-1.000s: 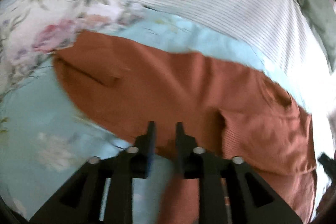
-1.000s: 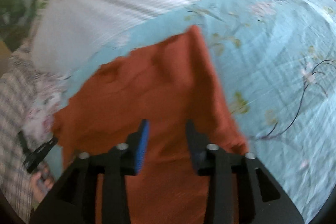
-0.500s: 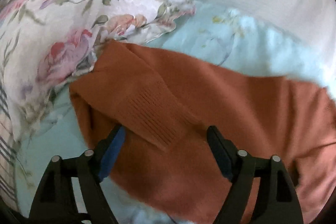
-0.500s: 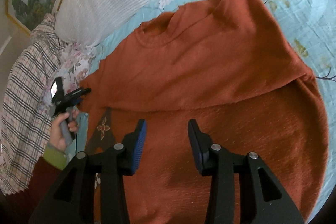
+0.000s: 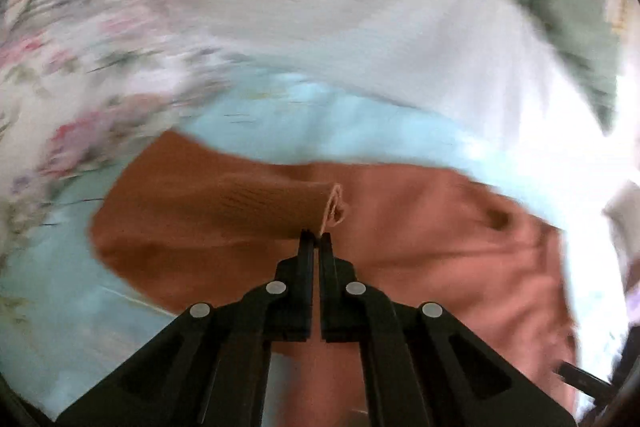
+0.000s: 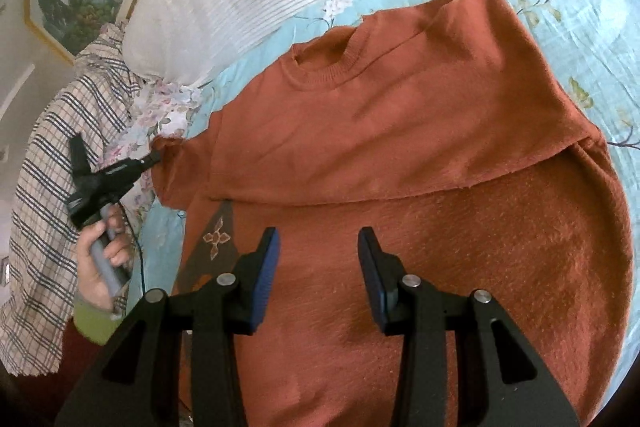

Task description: Fold small clothes

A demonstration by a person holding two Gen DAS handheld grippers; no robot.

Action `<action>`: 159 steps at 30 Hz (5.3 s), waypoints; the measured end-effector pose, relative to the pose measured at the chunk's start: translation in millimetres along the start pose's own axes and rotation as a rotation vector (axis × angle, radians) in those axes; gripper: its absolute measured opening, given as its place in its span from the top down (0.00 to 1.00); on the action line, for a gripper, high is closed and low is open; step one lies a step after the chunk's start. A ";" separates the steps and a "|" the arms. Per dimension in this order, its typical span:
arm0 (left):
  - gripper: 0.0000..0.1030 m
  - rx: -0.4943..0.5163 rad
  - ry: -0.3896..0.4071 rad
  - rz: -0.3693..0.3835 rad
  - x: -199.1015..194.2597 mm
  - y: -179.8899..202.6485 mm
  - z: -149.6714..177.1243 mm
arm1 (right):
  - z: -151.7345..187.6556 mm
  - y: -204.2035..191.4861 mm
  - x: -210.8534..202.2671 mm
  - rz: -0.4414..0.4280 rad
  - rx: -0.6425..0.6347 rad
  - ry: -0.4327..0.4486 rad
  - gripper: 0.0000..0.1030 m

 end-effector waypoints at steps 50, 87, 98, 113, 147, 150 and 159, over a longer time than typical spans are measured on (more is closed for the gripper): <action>1.00 0.279 -0.156 0.362 69.0 276.5 81.2 | 9.7 83.2 -77.0 0.053 0.185 0.190 0.39; 0.68 -0.054 -0.107 -0.197 54.4 -20.0 82.9 | -96.7 47.0 -21.9 0.112 0.009 0.204 0.94; 0.71 -0.167 -0.050 -0.231 39.8 -35.2 93.4 | -72.5 71.5 -5.9 0.105 0.042 0.147 0.94; 0.70 -0.193 -0.054 -0.065 5.4 -36.9 93.1 | -80.8 53.0 -13.2 0.250 -0.048 0.176 0.88; 0.39 -0.076 -0.274 0.233 -82.6 -48.8 213.7 | 74.0 111.3 -111.3 -0.030 0.112 -0.040 0.50; 0.38 -0.023 -0.288 0.271 -107.6 -43.0 239.0 | 111.5 94.2 -119.3 -0.123 0.072 -0.115 0.50; 0.36 -0.095 -0.300 0.411 -144.4 -62.1 280.7 | 170.5 75.7 -126.4 -0.260 0.046 -0.128 0.50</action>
Point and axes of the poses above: each gripper's, at about its wrist camera, not at the fingertips, and x roughly the way its jaws point, y to its right, z to its underside, the point moved 1 cm from there along x, roughly the way its jaws point, and after that the axes turned 1 degree about x, right-handed, at the moved point
